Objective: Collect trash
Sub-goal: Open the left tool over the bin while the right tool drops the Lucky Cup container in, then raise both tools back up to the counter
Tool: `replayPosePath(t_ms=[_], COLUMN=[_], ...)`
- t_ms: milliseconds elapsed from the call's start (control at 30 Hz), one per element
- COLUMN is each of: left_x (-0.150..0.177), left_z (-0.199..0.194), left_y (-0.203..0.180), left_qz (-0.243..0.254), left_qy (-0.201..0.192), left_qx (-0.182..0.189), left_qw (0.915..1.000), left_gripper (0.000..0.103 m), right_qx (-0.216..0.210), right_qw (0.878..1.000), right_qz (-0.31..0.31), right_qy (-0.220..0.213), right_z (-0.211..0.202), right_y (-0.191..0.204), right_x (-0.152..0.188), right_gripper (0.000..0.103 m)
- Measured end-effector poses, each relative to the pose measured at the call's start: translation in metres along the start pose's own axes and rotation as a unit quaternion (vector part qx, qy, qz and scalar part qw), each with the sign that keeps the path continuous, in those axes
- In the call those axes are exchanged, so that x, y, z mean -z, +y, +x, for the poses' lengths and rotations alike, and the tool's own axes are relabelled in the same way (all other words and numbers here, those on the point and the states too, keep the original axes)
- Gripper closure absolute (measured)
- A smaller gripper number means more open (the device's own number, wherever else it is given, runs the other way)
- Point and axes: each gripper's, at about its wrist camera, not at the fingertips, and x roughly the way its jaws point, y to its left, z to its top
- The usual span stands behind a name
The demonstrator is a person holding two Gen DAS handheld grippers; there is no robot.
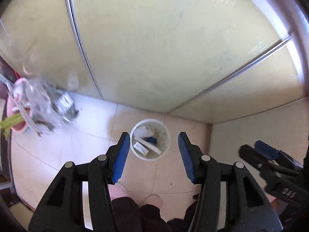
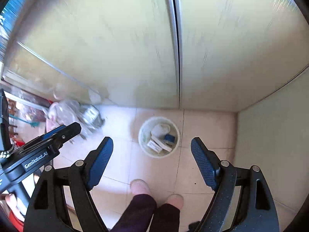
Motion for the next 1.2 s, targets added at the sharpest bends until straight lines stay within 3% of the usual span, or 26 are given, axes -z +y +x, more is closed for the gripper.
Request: replayPosePath(t_ms=[233, 367, 533, 667, 800, 967, 1200], left_x=[-0.043, -0.066, -0.091, -0.109, -0.13, -0.156, -0.208], left_z=[-0.131, -0.188, -0.239, -0.262, -0.277, -0.278, -0.265], left_y=[-0.021, -0.026, -0.032, -0.041, -0.049, -0.064, -0.092], left_qz=[0.052, 0.069, 0.096, 0.113, 0.117, 0.113, 0.077], left_qy=[-0.048, -0.073, -0.099, -0.112, -0.111, -0.119, -0.126], left_qx=[-0.026, -0.025, -0.026, -0.041, -0.037, -0.038, -0.045], left_qw=[0.9971, 0.9946, 0.99, 0.9865, 0.9862, 0.9857, 0.9879], left_gripper=[0.053, 0.053, 0.053, 0.053, 0.051, 0.049, 0.049], right_qx=[0.0, -0.006, 0.023, 0.024, 0.009, 0.033, 0.014], right_qw=[0.997, 0.994, 0.987, 0.98, 0.979, 0.98, 0.986], right_qz=[0.023, 0.038, 0.043, 0.06, 0.076, 0.052, 0.0], right_qy=[-0.07, -0.106, -0.152, -0.188, -0.192, -0.189, -0.169], right_z=[-0.128, -0.181, -0.222, -0.247, -0.259, -0.263, -0.249], right_y=[0.025, 0.037, 0.055, 0.058, 0.053, 0.043, 0.02], right_x=[-0.027, -0.043, -0.055, -0.065, -0.083, -0.11, -0.169], right_gripper=[0.023, 0.023, 0.023, 0.023, 0.023, 0.023, 0.023])
